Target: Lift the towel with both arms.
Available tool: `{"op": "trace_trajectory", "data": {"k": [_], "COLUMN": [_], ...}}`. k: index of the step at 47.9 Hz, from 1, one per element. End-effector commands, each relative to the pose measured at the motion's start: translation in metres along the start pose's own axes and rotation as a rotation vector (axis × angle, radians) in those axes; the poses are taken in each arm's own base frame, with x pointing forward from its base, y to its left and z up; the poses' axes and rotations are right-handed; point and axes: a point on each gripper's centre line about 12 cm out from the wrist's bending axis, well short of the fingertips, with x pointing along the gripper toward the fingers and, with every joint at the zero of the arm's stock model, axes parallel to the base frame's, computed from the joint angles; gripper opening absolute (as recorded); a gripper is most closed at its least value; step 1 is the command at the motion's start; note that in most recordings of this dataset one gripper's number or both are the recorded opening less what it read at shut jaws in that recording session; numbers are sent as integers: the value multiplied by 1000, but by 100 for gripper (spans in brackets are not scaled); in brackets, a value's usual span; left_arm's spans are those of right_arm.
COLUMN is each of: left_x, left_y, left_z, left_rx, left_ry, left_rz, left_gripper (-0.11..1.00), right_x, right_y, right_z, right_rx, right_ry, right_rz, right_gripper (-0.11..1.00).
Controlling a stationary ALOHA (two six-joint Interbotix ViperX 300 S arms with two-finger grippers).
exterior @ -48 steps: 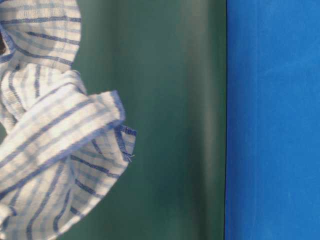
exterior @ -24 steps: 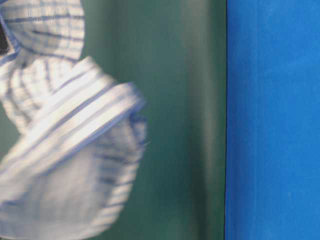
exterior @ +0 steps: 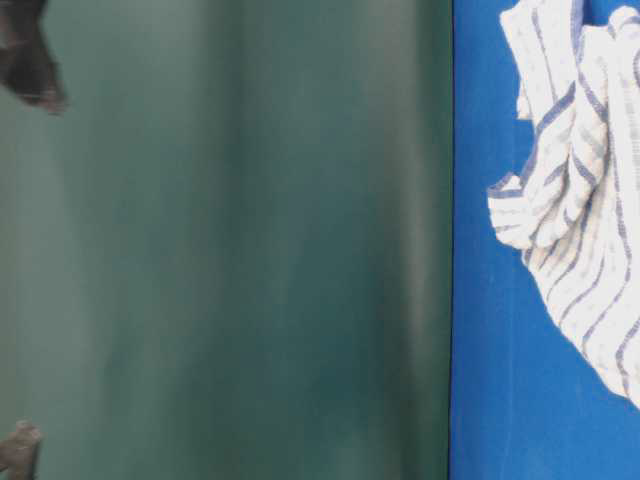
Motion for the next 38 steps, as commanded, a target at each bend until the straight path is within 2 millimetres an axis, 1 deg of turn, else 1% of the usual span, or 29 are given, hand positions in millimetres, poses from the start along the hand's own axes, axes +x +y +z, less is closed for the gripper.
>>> {"op": "trace_trajectory", "data": {"k": [1,4,8,18,22,26,38], "left_x": [8,16,30,64,77,90,128], "left_y": [-2,-2,-2,-2,-6,-9,-9], "left_z": [-5,-16,-36,-80,-95,-113,-169], "left_rx": [0,1,0,-8,-7,-3,9], "left_ry": [-14,-1,32,121,146,171,279], "left_rz": [-7,-8,-6,-4,-14,-21,-19], "left_gripper": [92,92,92,92,92,92,92], "right_x": [7,14,26,57,70,79,110], "right_y": [9,14,21,34,40,44,54], "right_z": [-8,-17,-32,-74,-92,-108,-157], "right_rx": [3,8,18,41,43,48,66], "right_ry": [13,32,61,154,197,233,353], "right_rz": [26,40,58,85,95,101,108], "right_gripper": [67,67,67,67,67,66,67]}}
